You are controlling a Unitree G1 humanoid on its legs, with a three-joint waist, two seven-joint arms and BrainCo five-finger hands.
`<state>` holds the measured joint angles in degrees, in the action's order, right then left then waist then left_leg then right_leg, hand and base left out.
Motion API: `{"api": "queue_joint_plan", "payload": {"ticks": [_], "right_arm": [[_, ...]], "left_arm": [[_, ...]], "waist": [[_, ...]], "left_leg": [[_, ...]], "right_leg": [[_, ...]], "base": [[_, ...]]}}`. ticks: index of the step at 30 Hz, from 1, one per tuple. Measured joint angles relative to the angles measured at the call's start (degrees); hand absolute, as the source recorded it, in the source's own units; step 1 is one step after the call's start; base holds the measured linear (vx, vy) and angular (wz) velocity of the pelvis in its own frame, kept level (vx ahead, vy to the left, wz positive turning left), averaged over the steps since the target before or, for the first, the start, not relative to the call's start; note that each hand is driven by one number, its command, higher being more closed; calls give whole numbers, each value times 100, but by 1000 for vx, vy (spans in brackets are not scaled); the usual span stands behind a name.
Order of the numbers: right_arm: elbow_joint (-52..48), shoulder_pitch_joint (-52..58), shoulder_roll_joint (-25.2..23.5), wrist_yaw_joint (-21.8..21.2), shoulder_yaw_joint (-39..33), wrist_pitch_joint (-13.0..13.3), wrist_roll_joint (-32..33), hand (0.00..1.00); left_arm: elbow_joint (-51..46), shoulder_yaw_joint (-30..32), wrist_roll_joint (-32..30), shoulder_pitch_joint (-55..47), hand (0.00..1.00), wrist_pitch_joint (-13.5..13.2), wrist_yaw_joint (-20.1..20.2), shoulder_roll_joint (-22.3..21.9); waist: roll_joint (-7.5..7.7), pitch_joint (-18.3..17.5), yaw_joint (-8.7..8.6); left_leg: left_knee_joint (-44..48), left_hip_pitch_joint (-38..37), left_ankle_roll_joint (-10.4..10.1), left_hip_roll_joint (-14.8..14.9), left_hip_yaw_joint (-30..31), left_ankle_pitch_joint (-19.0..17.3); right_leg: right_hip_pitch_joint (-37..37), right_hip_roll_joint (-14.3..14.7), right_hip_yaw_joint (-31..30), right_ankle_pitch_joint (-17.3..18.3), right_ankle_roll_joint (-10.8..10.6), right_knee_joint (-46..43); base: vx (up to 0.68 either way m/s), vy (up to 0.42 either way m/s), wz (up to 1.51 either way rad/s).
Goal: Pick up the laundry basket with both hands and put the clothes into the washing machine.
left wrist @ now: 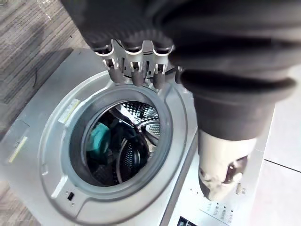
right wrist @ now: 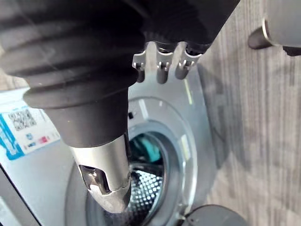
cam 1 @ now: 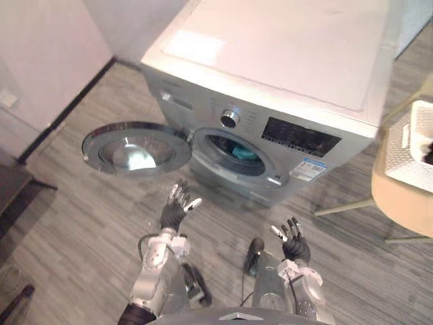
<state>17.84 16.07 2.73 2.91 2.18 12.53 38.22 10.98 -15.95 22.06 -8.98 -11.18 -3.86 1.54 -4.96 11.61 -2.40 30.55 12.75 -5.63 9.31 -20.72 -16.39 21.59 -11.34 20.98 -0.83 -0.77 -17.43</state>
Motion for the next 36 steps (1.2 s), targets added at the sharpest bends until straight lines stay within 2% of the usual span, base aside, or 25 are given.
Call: {"api": "queue_joint_plan", "payload": {"ticks": [2, 3, 5, 6, 8, 10, 11, 12, 14, 15, 16, 17, 18, 19, 20, 22, 24, 26, 27, 28, 29, 30, 31, 33, 36], "right_arm": [[-199, 276, -330, -52, 53, -17, 150, 0], [-245, 411, -465, -98, 95, -58, 249, 0], [-467, 575, -476, -119, 90, -54, 315, 0], [-647, 700, -462, -117, 89, -51, 366, 0], [-812, 842, -454, -115, 85, -48, 425, 0], [-827, 894, -443, -116, 110, -46, 414, 0], [-828, 872, -437, -118, 108, -43, 407, 0], [-804, 819, -437, -125, 94, -38, 392, 0], [-739, 676, -402, -135, -41, -26, 193, 0], [-515, 321, -264, -111, -233, -40, 153, 0], [-461, 216, -249, -99, -312, -29, 20, 0], [-445, 126, -240, -88, -353, -24, -52, 0], [-361, 55, -245, -13, -382, -31, -157, 0], [-328, 11, -249, 31, -343, -38, -216, 0], [-325, -104, -245, 87, -226, -52, -268, 0], [-327, -399, -149, 105, 23, -93, -282, 0], [-322, -598, -108, 106, 222, -107, -446, 0], [-331, -721, -144, 104, 341, -123, -548, 0], [-363, -732, -189, 96, 457, -134, -664, 0], [-463, -711, -199, 98, 481, -140, -716, 0], [-495, -709, -172, 106, 516, -147, -717, 0], [-622, -715, -36, 114, 515, -151, -715, 0], [-773, -737, 80, 111, 548, -147, -711, 0], [-840, -835, 117, 100, 707, -143, -711, 0], [-848, -1029, 110, 108, 899, -138, -714, 0]], "left_arm": [[-4, 1, -100, -116, 0, 34, -59, 31], [3, -30, -101, -165, 0, 117, -85, 46], [3, -164, -115, -212, 0, 164, -82, 40], [1, -217, -239, -217, 0, 173, -70, 39], [4, -216, -385, -211, 0, 183, -76, 4], [-4, -141, -432, -440, 0, 183, -87, 16], [-1, -133, -432, -489, 0, 184, -87, 16], [0, -130, -432, -568, 0, 192, -81, 21], [167, -97, -438, -472, 0, 242, -65, -39], [324, -35, -473, -391, 0, 257, -64, -175], [370, -34, -482, -334, 0, 290, -77, -140], [384, -47, -480, -251, 0, 319, -72, -109], [436, -35, -475, -88, 0, 324, -80, -43], [495, -35, -472, 8, 0, 324, -81, -7], [632, 1, -457, 204, 0, 340, -81, 43], [669, 116, -295, 333, 0, 352, -96, -50], [783, 186, -153, 396, 0, 354, -95, -61], [768, 255, -73, 382, 0, 347, -94, -79], [771, 291, -56, 299, 0, 344, -92, -6], [771, 298, 33, 189, 0, 344, -81, 43], [760, 277, 37, 120, 0, 343, -77, 18], [749, 173, 37, -7, 0, 342, -66, -35], [723, 116, 36, -139, 0, 343, -39, -95], [540, 110, 32, -356, 0, 345, -26, -80], [315, 49, 29, -446, 0, 347, 13, -33]], "waist": [[98, -21, -24], [226, 1, -56], [239, 7, -195], [211, -6, -262], [259, -39, -241], [392, -281, -133], [419, -327, -118], [538, -510, -146], [460, -624, -159], [122, -638, 7], [137, -659, -110], [180, -678, -138], [311, -752, -59], [351, -777, -23], [376, -790, 24], [278, -819, 171], [190, -812, 97], [278, -820, 104], [379, -778, 170], [406, -686, 268], [448, -638, 319], [401, -629, 420], [316, -636, 482], [253, -640, 581], [245, -664, 654]], "left_leg": [[-548, -163, 292, -148, -48, -108], [-527, -221, 323, -179, -220, -125], [-415, -256, 430, -132, -298, -212], [-310, -332, 551, 12, -405, -222], [-327, -518, 549, 134, -524, -188], [-590, -857, 417, 181, -907, -19], [-603, -893, 385, 208, -975, -1], [-560, -833, 299, 239, -1068, 3], [-797, -591, 220, 168, -716, 17], [-1303, -675, 298, 316, -543, 375], [-1488, -742, 219, 348, -795, 540], [-1476, -763, 194, 362, -908, 559], [-1349, -768, 153, 485, -1133, 563], [-1249, -769, 106, 598, -1233, 572], [-1079, -770, -19, 880, -1346, 632], [-1110, -1103, -384, 1460, -1542, 852], [-929, -1312, -557, 1946, -1557, 976], [-425, -1377, -222, 2377, -1550, 1305], [277, -1260, 848, 2710, -1512, 1706], [1192, -911, 1353, 2853, -970, 1678], [1576, -707, 1084, 2709, -562, 1327], [2076, -317, 719, 2198, 136, 799], [2241, -14, 554, 1673, 491, 413], [1909, 270, 478, 1050, 473, 0], [811, 768, 495, 195, 38, -91]], "right_leg": [[-4, 163, -155, -467, 25, 467], [34, 167, -351, -617, -81, 502], [24, 235, -772, -692, -304, 377], [75, 355, -1386, -544, -553, -12], [256, 330, -1526, 110, -219, -1382], [110, -35, -1171, 765, 86, -2339], [42, -147, -1044, 893, 163, -2384], [-30, -236, -894, 1011, 60, -2113], [-427, 345, -923, 973, -236, -625], [-564, 649, -965, 647, -5, -36], [-502, 280, -681, 903, 132, -593], [-607, -28, -530, 921, 11, -638], [-787, -489, -213, 735, -33, -403], [-883, -620, -18, 509, -41, -226], [-1004, -456, 177, 388, -398, 26], [-1009, 42, 732, 549, -396, 50], [-1150, 532, 707, 807, -172, -17], [-1193, 860, 560, 1072, 104, -217], [-1362, 1079, 375, 1170, 246, -172], [-1631, 1219, 166, 1221, 336, -54], [-1723, 1257, 81, 1241, 369, 4], [-1866, 1329, -84, 1277, 475, 110], [-1999, 1462, -237, 1295, 563, 245], [-2190, 1662, -435, 1314, 683, 495], [-2471, 1827, -456, 1287, 492, 905]], "base": [[-117, 121, -58], [-152, 111, -65], [-165, 68, -36], [-190, 38, -26], [-105, -34, -32], [35, -163, -67], [44, -244, -73], [9, -241, -62], [-36, -180, -111], [-60, -121, -172], [-29, -183, -166], [32, -203, -117], [42, -313, -98], [43, -413, -119], [51, -444, -110], [74, -460, -138], [80, -481, -83], [51, -390, -71], [80, -364, -84], [98, -505, -81], [69, -383, -74], [59, -286, -74], [97, -209, -72], [182, -194, -62], [224, -126, -15]]}}
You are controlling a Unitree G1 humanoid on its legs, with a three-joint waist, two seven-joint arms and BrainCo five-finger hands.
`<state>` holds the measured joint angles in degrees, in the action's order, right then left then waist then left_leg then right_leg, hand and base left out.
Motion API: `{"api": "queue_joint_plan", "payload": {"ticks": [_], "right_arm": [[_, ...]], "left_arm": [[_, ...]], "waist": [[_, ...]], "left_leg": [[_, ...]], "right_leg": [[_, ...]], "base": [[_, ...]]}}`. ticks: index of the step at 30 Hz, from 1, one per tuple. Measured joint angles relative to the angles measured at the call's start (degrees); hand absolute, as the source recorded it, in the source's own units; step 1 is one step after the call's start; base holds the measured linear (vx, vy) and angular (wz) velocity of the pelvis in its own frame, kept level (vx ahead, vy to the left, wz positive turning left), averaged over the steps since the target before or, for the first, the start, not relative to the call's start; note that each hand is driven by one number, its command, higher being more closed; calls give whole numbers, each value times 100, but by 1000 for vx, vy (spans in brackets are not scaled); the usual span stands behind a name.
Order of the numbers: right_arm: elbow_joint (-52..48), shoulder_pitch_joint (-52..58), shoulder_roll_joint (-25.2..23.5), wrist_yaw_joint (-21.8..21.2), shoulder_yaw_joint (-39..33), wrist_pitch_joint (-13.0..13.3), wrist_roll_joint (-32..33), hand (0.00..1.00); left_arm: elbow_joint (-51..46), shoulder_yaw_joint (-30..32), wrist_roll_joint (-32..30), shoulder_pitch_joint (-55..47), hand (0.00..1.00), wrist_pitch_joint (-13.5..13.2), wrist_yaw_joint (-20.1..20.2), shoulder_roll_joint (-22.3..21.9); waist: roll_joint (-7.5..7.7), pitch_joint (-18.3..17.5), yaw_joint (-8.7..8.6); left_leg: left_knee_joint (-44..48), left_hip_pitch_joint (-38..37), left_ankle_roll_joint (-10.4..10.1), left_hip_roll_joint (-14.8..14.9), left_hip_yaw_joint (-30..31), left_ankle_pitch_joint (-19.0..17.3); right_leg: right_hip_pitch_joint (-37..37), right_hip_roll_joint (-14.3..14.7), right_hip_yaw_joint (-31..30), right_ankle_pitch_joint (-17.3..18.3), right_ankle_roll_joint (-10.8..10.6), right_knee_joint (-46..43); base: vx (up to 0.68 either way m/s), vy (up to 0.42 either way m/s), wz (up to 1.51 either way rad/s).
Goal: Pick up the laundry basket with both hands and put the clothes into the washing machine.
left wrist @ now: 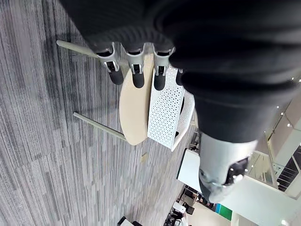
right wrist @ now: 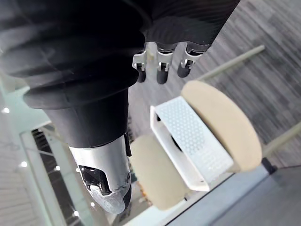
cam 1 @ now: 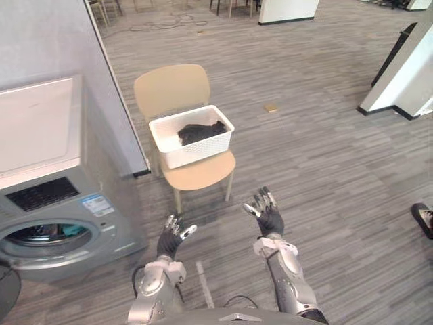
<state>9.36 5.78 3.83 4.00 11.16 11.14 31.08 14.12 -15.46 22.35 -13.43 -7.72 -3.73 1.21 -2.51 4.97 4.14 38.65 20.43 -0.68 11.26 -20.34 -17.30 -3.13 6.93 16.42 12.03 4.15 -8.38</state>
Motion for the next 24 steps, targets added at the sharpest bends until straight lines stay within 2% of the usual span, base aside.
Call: {"api": "queue_joint_plan", "payload": {"ticks": [1, 2, 3, 4, 5, 6, 7, 8, 9, 10, 11, 12, 13, 14, 15, 16, 17, 19, 20, 21, 23, 24], "right_arm": [[-2, -93, 7, 27, -4, 16, -2, 0], [-1, -143, 7, 34, 1, 19, -2, 0], [0, -262, 4, 70, 54, 31, -14, 0], [13, -360, -4, 148, 175, 32, -53, 0], [15, -461, -21, 161, 351, 34, -199, 0], [37, -495, -52, 159, 429, 35, -232, 0], [95, -516, -196, 155, 469, 38, -250, 0], [122, -519, -274, 148, 477, 38, -304, 0], [195, -519, -367, 139, 498, 37, -418, 0], [309, -511, -453, 110, 555, 28, -448, 0], [321, -474, -488, 79, 568, 19, -449, 0], [327, -453, -498, 21, 564, 19, -449, 0], [325, -453, -498, -17, 566, 19, -450, 0], [325, -448, -496, -18, 565, 19, -449, 0], [319, -436, -488, -22, 561, 19, -448, 0], [311, -431, -480, -21, 542, 19, -446, 0], [311, -425, -479, -21, 541, 19, -446, 0], [267, -344, -481, -13, 521, 18, -443, 0], [246, -306, -486, -9, 504, 18, -445, 0], [162, -178, -504, 3, 434, 18, -449, 0], [-37, 23, -508, 26, 416, 19, -455, 0], [-75, 56, -532, 24, 428, 19, -457, 0]], "left_arm": [[-75, -46, -1, 14, 0, 0, 31, -8], [-114, -52, -2, 11, 0, 0, 34, -22], [-167, -54, -6, 11, 0, 4, 28, -66], [-185, -52, -6, 5, 0, 6, 23, -79], [-183, -44, -12, 7, 0, 25, 15, -117], [-181, -42, -19, 12, 0, 39, 15, -119], [-178, -41, -101, 37, 0, 52, 13, -101], [-176, -42, -133, 44, 0, 53, 12, -80], [-170, -55, -135, 34, 0, 67, 11, -26], [-169, -88, -135, 20, 0, 93, 12, 54], [-173, -98, -142, 26, 0, 94, 15, 93], [-179, -82, -184, 27, 0, 93, 8, 109], [-195, -59, -277, 37, 0, 90, -16, 122], [-203, -56, -297, 37, 0, 86, -30, 132], [-205, -66, -304, 51, 0, 83, -47, 163], [-203, -73, -334, 79, 0, 84, -49, 201], [-203, -76, -338, 84, 0, 84, -49, 210], [-154, -83, -344, 146, 0, 78, -49, 232], [-119, -95, -349, 172, 0, 69, -52, 233], [2, -135, -356, 227, 0, 40, -63, 236], [108, -203, -360, 202, 0, 32, -91, 301], [112, -209, -362, 144, 0, 26, -92, 358]], "waist": [[1, 1, 62], [0, -1, 93], [-12, -13, 180], [2, -16, 286], [9, -25, 318], [21, -30, 308], [101, -40, 312], [154, -38, 306], [256, -68, 252], [340, -125, 144], [364, -158, 117], [304, -162, 76], [349, -227, 66], [302, -220, 58], [315, -256, 26], [298, -246, 7], [292, -242, 1], [250, -222, -115], [250, -222, -135], [266, -227, -162], [372, -268, -197], [467, -325, -158]], "left_leg": [[-416, 128, 18, -264, -149, 63], [-633, 156, 44, -381, -196, 142], [-994, 127, 213, -565, -177, 355], [-1095, 16, 497, -634, -114, 535], [-1180, -161, 942, -693, -78, 705], [-1172, -241, 1036, -705, -79, 640], [-1266, -564, 979, -706, -182, 499], [-1305, -710, 970, -743, -218, 452], [-1358, -957, 960, -852, -222, 367], [-1475, -1275, 970, -981, -151, 330], [-1639, -1505, 960, -1046, -96, 336], [-1805, -1679, 931, -1069, -8, 354], [-1997, -1830, 861, -1067, 114, 397], [-2059, -1856, 820, -1065, 189, 422], [-2164, -1862, 743, -1063, 341, 469], [-2191, -1852, 658, -1067, 506, 498], [-2191, -1849, 646, -1067, 541, 497], [-2121, -1854, 472, -1072, 1009, 402], [-2076, -1850, 407, -1069, 1152, 364], [-1965, -1849, 257, -1061, 1461, 256], [-1752, -1878, 42, -1067, 1891, 6], [-1631, -1872, -114, -1064, 2053, -121]], "right_leg": [[-117, 37, -5, -44, 17, 150], [-175, 53, -10, -43, 15, 181], [-257, 85, -72, 11, -70, 215], [-322, 82, -189, 93, -186, 164], [-334, 35, -281, 256, -398, -172], [-246, -15, -306, 353, -543, -552], [325, -312, -286, 501, -968, -2234], [567, -488, -266, 434, -1247, -2954], [879, -840, -149, 249, -1583, -4075], [1094, -1330, 113, 114, -1491, -5094], [1183, -1658, 327, 70, -1232, -5513], [1272, -1887, 445, 94, -1013, -5631], [1410, -2016, 477, 173, -873, -5431], [1490, -2050, 461, 227, -831, -5204], [1668, -2047, 275, 336, -773, -4497], [1848, -1913, -368, 342, -808, -3321], [1863, -1885, -512, 333, -819, -3104], [1867, -1774, -1780, -81, -981, -1413], [1840, -1769, -2007, -234, -1034, -1132], [1694, -1800, -2354, -523, -1172, -742], [1494, -1903, -2373, -886, -1210, -705], [1418, -1903, -2315, -969, -1194, -745]], "base": [[264, -99, 2], [290, -73, -7], [304, -37, -30], [388, -38, -51], [335, -12, -47], [348, 3, -37], [350, 18, -21], [348, 14, -10], [365, 9, 21], [369, 16, 37], [433, 18, 45], [334, 8, 38], [285, -21, 35], [242, -58, 44], [271, -99, 54], [176, -80, 51], [190, -147, 60], [190, -225, 86], [168, -285, 118], [149, -367, 121], [153, -460, 127], [190, -546, 111]]}}
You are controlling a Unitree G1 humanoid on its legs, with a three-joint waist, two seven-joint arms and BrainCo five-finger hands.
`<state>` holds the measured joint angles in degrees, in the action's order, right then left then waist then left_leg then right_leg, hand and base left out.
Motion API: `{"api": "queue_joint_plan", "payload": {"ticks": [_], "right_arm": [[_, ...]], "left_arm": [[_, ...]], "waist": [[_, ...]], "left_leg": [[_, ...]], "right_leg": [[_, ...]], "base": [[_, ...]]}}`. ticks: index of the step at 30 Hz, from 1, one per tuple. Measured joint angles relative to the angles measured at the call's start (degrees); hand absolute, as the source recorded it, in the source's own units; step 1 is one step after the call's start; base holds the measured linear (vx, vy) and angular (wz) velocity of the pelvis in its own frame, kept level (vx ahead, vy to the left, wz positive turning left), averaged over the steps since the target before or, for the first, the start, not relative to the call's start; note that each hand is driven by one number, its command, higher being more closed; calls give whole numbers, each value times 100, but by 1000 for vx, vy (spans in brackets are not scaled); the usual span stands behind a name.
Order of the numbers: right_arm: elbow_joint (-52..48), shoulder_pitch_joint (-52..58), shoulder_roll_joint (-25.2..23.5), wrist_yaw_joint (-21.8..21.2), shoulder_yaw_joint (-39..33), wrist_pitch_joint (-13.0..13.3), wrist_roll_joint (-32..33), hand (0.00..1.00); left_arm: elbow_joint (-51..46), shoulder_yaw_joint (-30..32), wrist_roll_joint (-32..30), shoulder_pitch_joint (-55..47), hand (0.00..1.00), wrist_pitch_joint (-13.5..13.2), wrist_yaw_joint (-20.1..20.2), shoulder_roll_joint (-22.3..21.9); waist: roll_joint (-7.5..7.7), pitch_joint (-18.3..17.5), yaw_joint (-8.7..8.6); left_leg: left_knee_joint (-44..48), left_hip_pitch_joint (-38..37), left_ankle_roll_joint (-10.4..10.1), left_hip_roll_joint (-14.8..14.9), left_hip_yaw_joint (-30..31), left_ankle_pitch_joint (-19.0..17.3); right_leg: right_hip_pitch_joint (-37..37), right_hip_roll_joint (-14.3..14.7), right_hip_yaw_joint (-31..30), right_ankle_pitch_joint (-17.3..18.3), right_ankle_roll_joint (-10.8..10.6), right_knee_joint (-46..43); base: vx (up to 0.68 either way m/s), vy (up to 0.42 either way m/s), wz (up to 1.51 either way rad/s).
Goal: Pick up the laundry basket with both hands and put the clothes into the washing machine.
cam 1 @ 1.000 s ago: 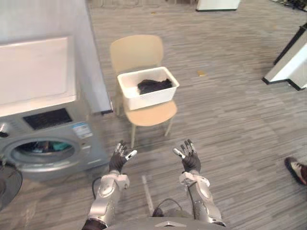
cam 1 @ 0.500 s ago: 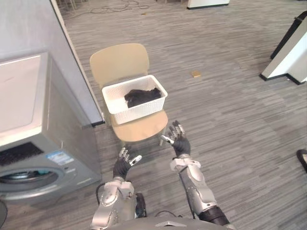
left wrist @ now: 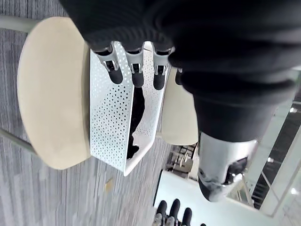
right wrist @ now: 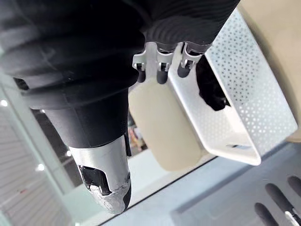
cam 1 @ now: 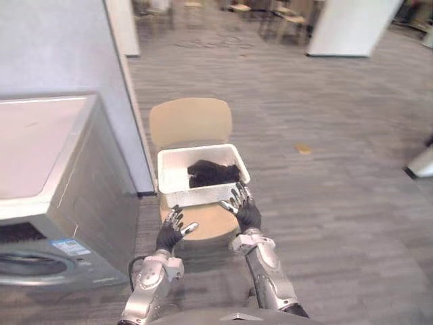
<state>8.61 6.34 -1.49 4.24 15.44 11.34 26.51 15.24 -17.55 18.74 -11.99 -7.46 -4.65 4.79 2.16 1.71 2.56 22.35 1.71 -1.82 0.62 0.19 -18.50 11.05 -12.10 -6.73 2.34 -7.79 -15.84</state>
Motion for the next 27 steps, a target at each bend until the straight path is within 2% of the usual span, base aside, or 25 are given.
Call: {"api": "queue_joint_plan", "payload": {"ticks": [1, 3, 4, 5, 6, 8, 9, 10, 12, 14, 15, 16, 18, 22, 24, 25, 26, 27], "right_arm": [[-20, -36, 84, -3, -32, -1, 0, 0], [-115, -52, 161, -1, -96, 3, 0, 0], [-148, -76, 219, 0, -187, 5, -3, 0], [-147, -85, 247, 13, -314, 5, -10, 0], [-145, -85, 266, 16, -367, 5, -35, 0], [-184, -92, 309, 137, -560, 4, -253, 0], [-227, -92, 315, 169, -637, 4, -323, 0], [-347, -102, 337, 244, -847, 6, -461, 0], [-422, -225, 460, 363, -1160, 8, -735, 0], [-420, -374, 596, 589, -1424, -18, -1038, 0], [-410, -481, 692, 687, -1558, -51, -1147, 0], [-350, -632, 779, 802, -1762, -97, -1314, 0], [-62, -959, 868, 1018, -2020, -239, -1482, 0], [510, -1679, 893, 1358, -2188, -442, -1565, 0], [616, -1717, 898, 1356, -2287, -440, -1563, 0], [712, -1711, 899, 1347, -2397, -440, -1565, 0], [753, -1710, 900, 1333, -2474, -440, -1567, 0], [794, -1653, 922, 1330, -2589, -442, -1581, 0]], "left_arm": [[192, -8, 4, -70, 0, 6, -3, -117], [193, -15, 5, -214, 0, 6, 8, -171], [207, 1, 18, -265, 0, 8, 5, -263], [217, 31, 80, -257, 0, 16, 19, -318], [217, 58, 132, -256, 0, 17, 37, -356], [216, 122, 245, -285, 0, 31, 143, -370], [214, 126, 245, -280, 0, 33, 160, -366], [199, 121, 244, -280, 0, 36, 199, -381], [137, 115, 241, -292, 0, 51, 288, -386], [24, 169, 241, -275, 0, 51, 308, -382], [-34, 181, 241, -266, 0, 52, 309, -374], [-72, 179, 240, -255, 0, 56, 310, -382], [-74, 177, 239, -258, 0, 68, 309, -380], [-74, 242, 240, -242, 0, 122, 292, -296], [-76, 244, 239, -240, 0, 167, 296, -301], [-80, 251, 229, -262, 0, 194, 298, -300], [-91, 225, 194, -275, 0, 208, 306, -310], [-95, 167, 148, -294, 0, 230, 364, -298]], "waist": [[-153, -51, 56], [-468, -111, 59], [-611, -131, 63], [-651, -117, 54], [-667, -103, 57], [-628, -12, 103], [-631, 0, 100], [-563, 51, 104], [-614, 56, 111], [-660, 30, 133], [-659, 30, 164], [-661, 28, 187], [-658, 39, 250], [-550, 111, 427], [-518, 130, 522], [-440, 180, 518], [-428, 186, 494], [-362, 188, 424]], "left_leg": [[224, 60, -260, 336, 341, -191], [216, 191, -455, 748, 663, -223], [127, 269, -564, 1024, 828, -55], [306, 460, -484, 1214, 745, 247], [437, 555, -346, 1295, 667, 388], [842, 737, 187, 1748, -73, 782], [955, 770, 291, 1870, -282, 837], [1245, 852, 421, 2045, -703, 833], [1451, 930, 393, 2020, -1213, 794], [1115, 924, 297, 1941, -1424, 746], [716, 884, 221, 1763, -1423, 740], [277, 834, -15, 1566, -1427, 865], [-201, 747, -272, 1313, -1442, 1066], [-521, 697, -210, 1017, -1523, 1211], [-523, 631, -128, 923, -1597, 1153], [-481, 587, 10, 813, -1610, 1036], [-444, 532, 64, 753, -1626, 950], [-441, 404, 83, 581, -1625, 786]], "right_leg": [[-86, 266, 310, 128, -220, -216], [-109, 610, 736, 290, 13, -282], [-125, 815, 1030, 404, 153, -270], [-209, 928, 1331, 426, 349, -210], [-297, 974, 1461, 421, 400, -162], [-809, 1168, 1966, 360, 629, 190], [-951, 1217, 2099, 347, 672, 331], [-1177, 1262, 2333, 326, 740, 535], [-1410, 1257, 2573, 298, 765, 743], [-1416, 1206, 2796, 294, 757, 792], [-1369, 1131, 2904, 254, 708, 823], [-1300, 1018, 3003, 207, 642, 848], [-1273, 874, 3086, 88, 537, 1009], [-1339, 719, 3074, -264, 377, 1494], [-1358, 613, 3015, -254, 321, 1475], [-1314, 440, 2980, 9, 191, 1172], [-1225, 311, 2955, 185, 136, 889], [-1090, 13, 2927, 492, 28, 260]], "base": [[220, -633, 89], [159, -463, 82], [156, -401, 104], [156, -411, 99], [156, -404, 93], [129, -431, 82], [86, -329, 93], [47, -159, 74], [46, -96, 80], [29, -2, 73], [16, 57, 68], [13, 77, 63], [-12, 149, 44], [-15, 124, 11], [-20, 141, -10], [-21, 172, -7], [10, 191, 6], [31, 151, 12]]}}
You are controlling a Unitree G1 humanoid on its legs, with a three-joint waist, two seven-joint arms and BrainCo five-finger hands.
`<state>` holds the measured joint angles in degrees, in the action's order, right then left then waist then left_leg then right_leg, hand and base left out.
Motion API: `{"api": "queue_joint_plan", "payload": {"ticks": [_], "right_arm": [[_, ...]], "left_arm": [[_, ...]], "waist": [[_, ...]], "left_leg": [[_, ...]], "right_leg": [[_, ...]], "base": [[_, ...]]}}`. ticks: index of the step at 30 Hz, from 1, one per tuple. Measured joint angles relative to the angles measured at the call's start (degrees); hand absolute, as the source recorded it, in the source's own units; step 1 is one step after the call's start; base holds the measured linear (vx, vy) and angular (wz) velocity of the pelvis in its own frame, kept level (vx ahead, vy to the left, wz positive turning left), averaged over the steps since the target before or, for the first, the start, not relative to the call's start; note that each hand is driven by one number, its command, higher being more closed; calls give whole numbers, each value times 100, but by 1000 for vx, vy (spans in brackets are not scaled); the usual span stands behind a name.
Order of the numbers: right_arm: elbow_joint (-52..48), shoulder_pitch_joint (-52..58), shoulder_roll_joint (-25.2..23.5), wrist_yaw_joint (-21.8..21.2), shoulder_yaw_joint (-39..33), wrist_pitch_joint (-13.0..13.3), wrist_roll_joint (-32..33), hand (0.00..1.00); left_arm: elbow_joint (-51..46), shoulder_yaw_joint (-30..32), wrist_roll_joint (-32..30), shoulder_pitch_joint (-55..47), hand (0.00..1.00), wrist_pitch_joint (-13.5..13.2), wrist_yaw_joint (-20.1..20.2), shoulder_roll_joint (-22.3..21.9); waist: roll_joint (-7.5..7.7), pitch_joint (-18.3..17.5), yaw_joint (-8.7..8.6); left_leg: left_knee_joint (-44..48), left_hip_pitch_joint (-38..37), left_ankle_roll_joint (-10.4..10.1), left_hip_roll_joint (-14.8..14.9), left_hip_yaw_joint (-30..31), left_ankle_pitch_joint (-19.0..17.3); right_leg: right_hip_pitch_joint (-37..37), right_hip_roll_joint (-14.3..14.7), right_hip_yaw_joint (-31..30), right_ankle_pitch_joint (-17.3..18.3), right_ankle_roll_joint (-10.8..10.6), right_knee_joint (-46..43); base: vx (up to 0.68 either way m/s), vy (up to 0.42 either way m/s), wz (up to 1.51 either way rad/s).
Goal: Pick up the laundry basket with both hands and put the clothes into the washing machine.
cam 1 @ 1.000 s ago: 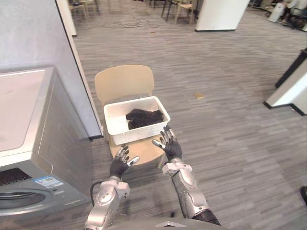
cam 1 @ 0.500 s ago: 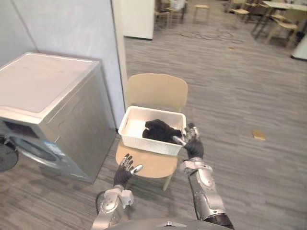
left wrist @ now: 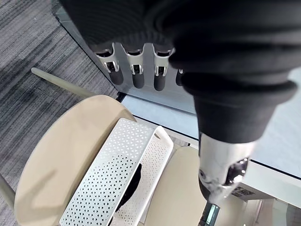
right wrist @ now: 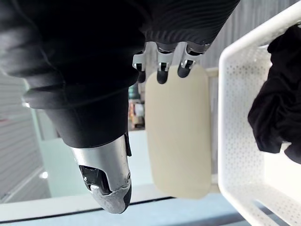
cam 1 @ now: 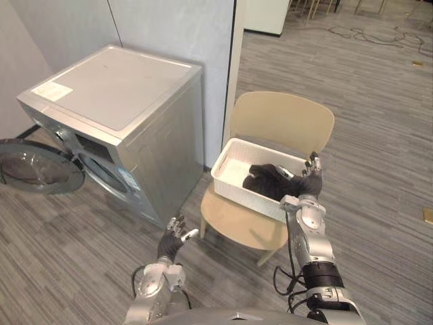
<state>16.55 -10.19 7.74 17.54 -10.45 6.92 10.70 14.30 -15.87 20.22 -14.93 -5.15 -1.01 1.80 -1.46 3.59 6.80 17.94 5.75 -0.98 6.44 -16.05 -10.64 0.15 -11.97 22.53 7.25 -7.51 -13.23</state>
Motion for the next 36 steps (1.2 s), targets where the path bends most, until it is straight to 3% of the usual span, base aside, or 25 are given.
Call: {"api": "queue_joint_plan", "payload": {"ticks": [1, 2, 3, 4, 5, 7, 11, 13, 14, 15, 18, 19, 22, 27, 33, 36], "right_arm": [[3, 62, 15, -5, -43, -1, -25, 0], [22, 167, 54, -39, -119, -83, -222, 0], [23, 176, 63, -54, -119, -104, -226, 0], [39, 240, 95, -114, -124, -140, -315, 0], [46, 359, 132, -167, -131, -201, -443, 0], [45, 523, 229, -264, -167, -257, -526, 0], [44, 540, 500, -469, -417, -312, -697, 0], [66, 532, 728, -502, -441, -336, -1111, 0], [102, 528, 744, -505, -441, -337, -1194, 0], [226, 438, 848, -522, -431, -333, -1309, 0], [515, 215, 1128, -642, -372, -377, -1345, 0], [636, 224, 1103, -672, -347, -386, -1345, 0], [1053, 268, 1097, -760, -155, -429, -1346, 0], [1823, 57, 1088, -949, 374, -429, -1338, 0], [3433, -1415, 1203, -1115, 1041, -434, -1362, 0], [4392, -2408, 1533, -1117, 1259, -451, -1787, 0]], "left_arm": [[-1, -5, -22, -17, 0, 10, 24, 11], [13, 1, -51, -46, 0, 20, 50, 58], [13, 1, -81, -49, 0, 21, 54, 69], [11, 3, -208, -51, 0, 28, 58, 159], [8, 16, -280, -67, 0, 38, 67, 255], [8, 34, -308, -63, 0, 42, 81, 320], [7, -2, -309, 45, 0, 36, 192, 262], [9, 16, -308, 74, 0, 2, 245, 289], [-3, 22, -308, 43, 0, -1, 259, 339], [139, 32, -306, 69, 0, -15, 265, 326], [216, 20, -304, -47, 0, 3, 320, 16], [220, 8, -305, -22, 0, 2, 326, -7], [342, -4, -293, 52, 0, 3, 380, 19], [452, -135, -295, 154, 0, 9, 379, 240], [408, -270, -304, 376, 0, 9, 362, 401], [97, -307, -304, 626, 0, -26, 274, 422]], "waist": [[71, -19, -51], [217, -68, -170], [230, -61, -191], [223, -63, -244], [273, -52, -271], [316, -45, -409], [229, 16, -516], [166, 66, -520], [249, 80, -518], [192, 155, -445], [-206, 183, -379], [-222, 191, -406], [-163, 220, -502], [-8, 324, -413], [-5, 1091, -305], [-32, 1623, -188]], "left_leg": [[-30, -30, -6, -111, 21, -68], [-129, -102, 51, -349, 29, -140], [-148, -113, 61, -367, 30, -145], [-280, -264, 133, -416, 40, -102], [-356, -319, 182, -403, 116, -58], [-401, -292, 126, -385, 339, -15], [-400, -294, 80, -310, 664, 1], [-329, -303, -149, -180, 802, -27], [-324, -365, -275, -225, 828, -59], [-316, -490, -424, -228, 846, -175], [-414, -476, -466, 112, 839, -137], [-399, -462, -494, 203, 927, -125], [-389, -357, -694, 417, 1414, -123], [-298, 219, -885, 441, 1894, -1], [128, 965, -905, 306, 2125, 117], [253, 1354, -884, 262, 2126, 220]], "right_leg": [[75, -159, -5, 95, -6, -338], [586, -593, -201, 95, 96, -1457], [676, -630, -253, 59, 147, -1618], [1011, -725, -497, -175, 385, -2222], [1219, -685, -644, -40, 399, -2425], [1347, -484, -772, 300, 377, -2058], [1580, -123, -1386, 268, 301, -979], [1566, -8, -1600, -443, 194, -35], [1408, 9, -1567, -1029, 194, 240], [1316, 31, -1543, -1263, 27, 299], [1363, 372, -1500, -1100, 186, 152], [1360, 438, -1344, -986, 254, 34], [1208, 506, -833, -733, 375, -179], [1382, 461, -332, -733, 446, -187], [1791, 340, -168, -990, 524, -182], [2014, 340, -188, -1258, 507, 56]], "base": [[71, 199, 22], [68, 150, 16], [121, 185, 13], [158, 127, 8], [167, 94, 18], [198, -4, 51], [171, -94, 53], [214, -240, 51], [198, -242, 28], [174, -267, 3], [127, -226, -8], [54, -166, 20], [5, -152, 75], [-82, -85, 57], [-149, 12, 16], [-179, 33, 1]]}}
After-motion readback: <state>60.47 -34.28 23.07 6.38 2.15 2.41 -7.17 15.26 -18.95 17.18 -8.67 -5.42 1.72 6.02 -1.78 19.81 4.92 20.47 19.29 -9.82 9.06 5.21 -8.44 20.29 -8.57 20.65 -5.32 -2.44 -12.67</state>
